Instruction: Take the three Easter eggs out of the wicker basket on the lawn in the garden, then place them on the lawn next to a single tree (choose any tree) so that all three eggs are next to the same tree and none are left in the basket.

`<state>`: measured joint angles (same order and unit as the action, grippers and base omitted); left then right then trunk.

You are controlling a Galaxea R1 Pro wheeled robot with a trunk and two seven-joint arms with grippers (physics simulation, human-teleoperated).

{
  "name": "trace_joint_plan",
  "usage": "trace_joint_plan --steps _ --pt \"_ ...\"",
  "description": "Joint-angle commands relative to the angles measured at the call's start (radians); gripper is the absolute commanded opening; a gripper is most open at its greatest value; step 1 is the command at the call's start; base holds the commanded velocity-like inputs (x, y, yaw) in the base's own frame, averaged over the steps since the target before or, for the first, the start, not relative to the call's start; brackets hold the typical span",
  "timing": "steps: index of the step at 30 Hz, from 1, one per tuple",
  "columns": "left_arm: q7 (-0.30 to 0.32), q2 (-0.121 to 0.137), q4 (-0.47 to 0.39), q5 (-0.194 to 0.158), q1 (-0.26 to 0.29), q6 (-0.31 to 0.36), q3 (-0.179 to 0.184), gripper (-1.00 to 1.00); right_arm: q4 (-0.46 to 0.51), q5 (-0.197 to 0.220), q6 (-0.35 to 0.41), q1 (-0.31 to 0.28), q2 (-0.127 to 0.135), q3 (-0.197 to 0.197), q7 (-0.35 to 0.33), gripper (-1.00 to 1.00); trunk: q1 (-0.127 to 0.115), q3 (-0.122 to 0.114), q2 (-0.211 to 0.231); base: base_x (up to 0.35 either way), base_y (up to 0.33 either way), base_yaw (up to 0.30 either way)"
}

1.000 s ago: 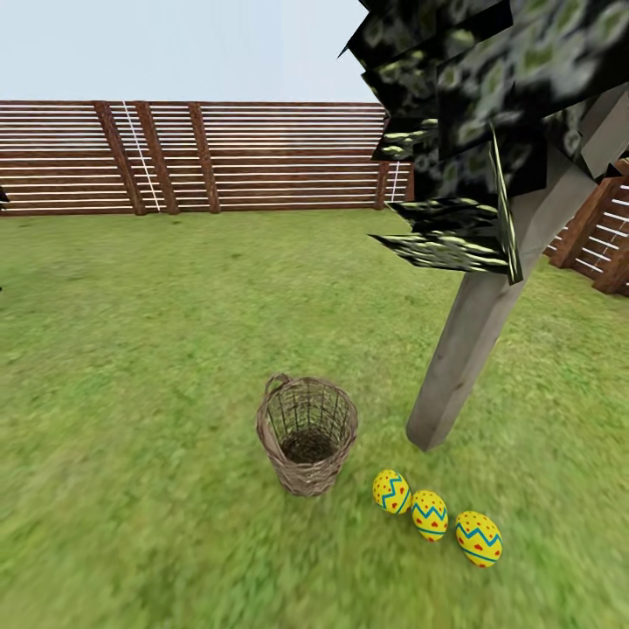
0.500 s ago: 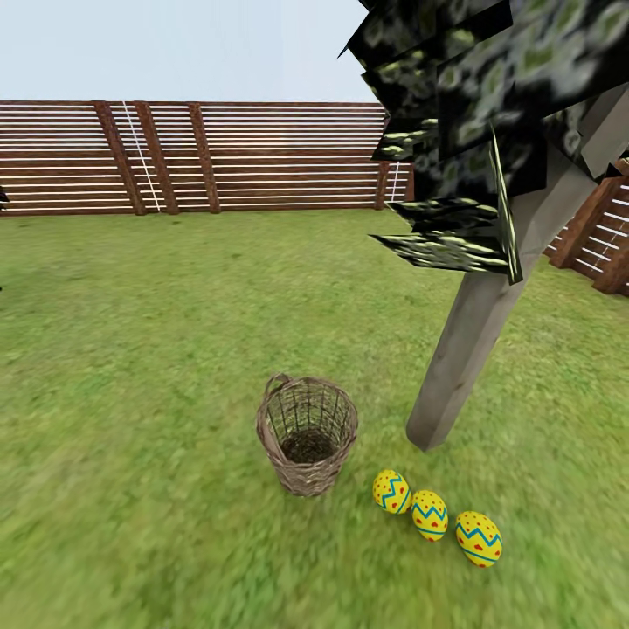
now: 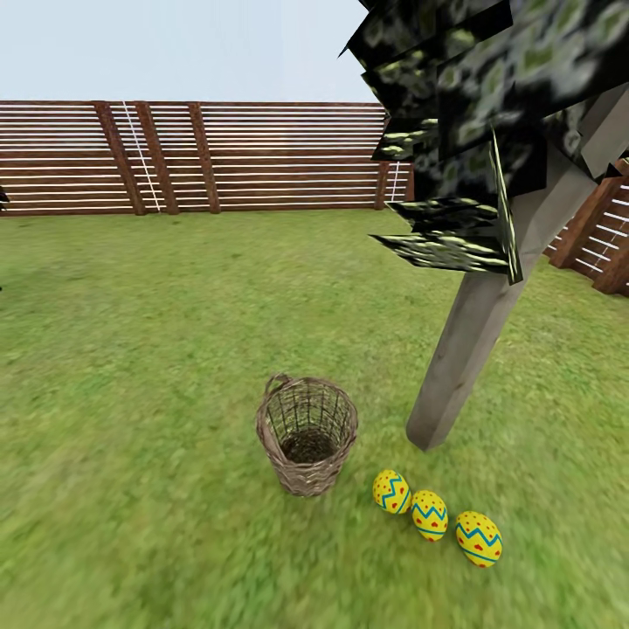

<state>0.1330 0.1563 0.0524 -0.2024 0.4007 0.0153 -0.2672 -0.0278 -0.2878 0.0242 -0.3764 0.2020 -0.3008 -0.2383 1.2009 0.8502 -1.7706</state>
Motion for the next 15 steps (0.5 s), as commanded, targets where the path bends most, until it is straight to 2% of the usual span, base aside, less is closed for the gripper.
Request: trace_joint_plan --steps 1,15 --pt "0.005 0.000 0.003 -0.011 0.001 0.002 -0.002 1.00 -0.001 -0.008 0.002 -0.001 0.001 -0.009 -0.003 1.00 0.000 0.001 0.000 0.000 0.000 0.000" --pt "0.005 0.000 0.003 -0.011 0.001 0.002 -0.003 1.00 -0.001 -0.008 0.002 -0.001 0.001 -0.009 -0.003 1.00 0.000 0.001 0.000 0.000 0.000 0.000"
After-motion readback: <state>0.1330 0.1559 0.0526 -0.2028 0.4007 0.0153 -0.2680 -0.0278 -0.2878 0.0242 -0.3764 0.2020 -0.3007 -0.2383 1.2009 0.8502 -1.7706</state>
